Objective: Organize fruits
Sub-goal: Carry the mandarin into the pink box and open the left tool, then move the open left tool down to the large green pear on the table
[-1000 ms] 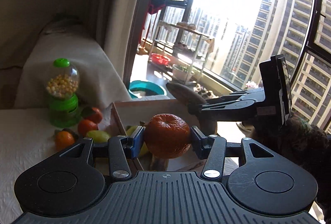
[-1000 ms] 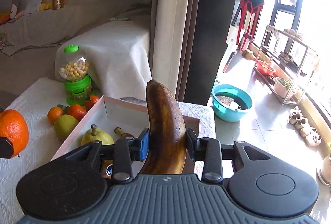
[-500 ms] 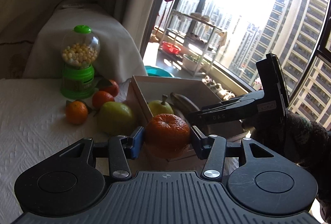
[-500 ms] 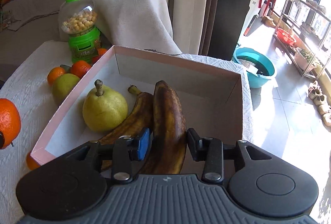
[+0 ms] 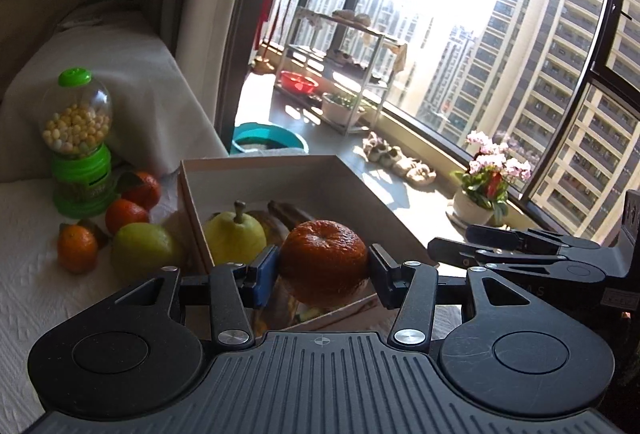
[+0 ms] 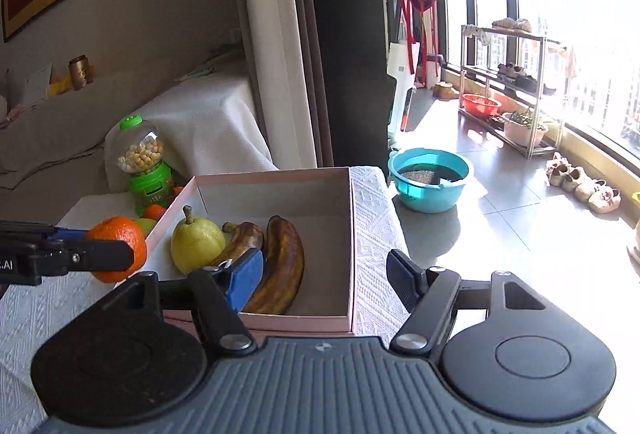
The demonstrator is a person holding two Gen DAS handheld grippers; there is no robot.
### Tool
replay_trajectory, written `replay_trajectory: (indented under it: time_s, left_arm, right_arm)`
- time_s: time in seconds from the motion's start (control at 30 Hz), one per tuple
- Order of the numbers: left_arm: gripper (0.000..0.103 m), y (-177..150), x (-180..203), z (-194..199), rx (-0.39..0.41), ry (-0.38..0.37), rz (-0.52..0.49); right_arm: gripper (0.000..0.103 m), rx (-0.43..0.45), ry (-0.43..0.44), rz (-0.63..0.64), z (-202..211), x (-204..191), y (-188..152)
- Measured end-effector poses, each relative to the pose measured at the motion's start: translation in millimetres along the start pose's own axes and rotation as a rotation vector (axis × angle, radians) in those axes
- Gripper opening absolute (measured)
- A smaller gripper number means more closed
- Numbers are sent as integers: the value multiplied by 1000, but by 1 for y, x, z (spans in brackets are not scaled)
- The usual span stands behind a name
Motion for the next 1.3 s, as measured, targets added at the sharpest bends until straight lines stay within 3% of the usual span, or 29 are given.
replay_trajectory:
  time_s: [0.07,0.17,0.27,0.33,0.43,0.63,0.7,0.83,0.93,1.1,1.3]
  left_arm:
    - [54,5,8,-18,-31,-9,-6]
    - [54,8,20,-52,-93,-48,18]
    - [54,6,33,-86,-159,-111,55]
    - [54,3,37,-104,-197,-114,72]
    - [53,5,33,-103,-159,-102,78]
    - [53,12,22,-50,-34,-135,80]
    - [53,10,12,-26,23,-80,54]
    - [53,-12,-22,16,116,114,28]
    - [53,-40,-41,35,122,224,17]
    - [53,-81,-55,36,38,238,48]
    - [53,-97,-55,27,0,247,-9]
  right_arm:
    - [70,10,-27,-45,8,10,-15]
    - [70,8,13,-103,15,14,-39]
    - [70,-13,14,-99,9,11,-56]
    - [70,-38,21,-92,5,7,-67]
    - [70,-51,54,-100,3,1,-74]
    - [70,-68,100,-104,-4,-12,-79]
    - [70,-74,116,-95,-2,-19,-82]
    - [72,-106,175,-115,-5,-35,-83]
    - [74,-119,234,-97,-8,-54,-82]
    - [76,-151,288,11,-17,-95,-85]
    - [79,-174,285,60,-19,-110,-88]
Point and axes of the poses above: each gripper's, at about its wrist camera, not at the fingertips, and z roughly against the way its jaws point, x to its right, y to its top, the point moved 8 cm from there along -z, roughly the way its jaws point, and after that the axes turned 3 degrees about x, right-handed, at the moved point
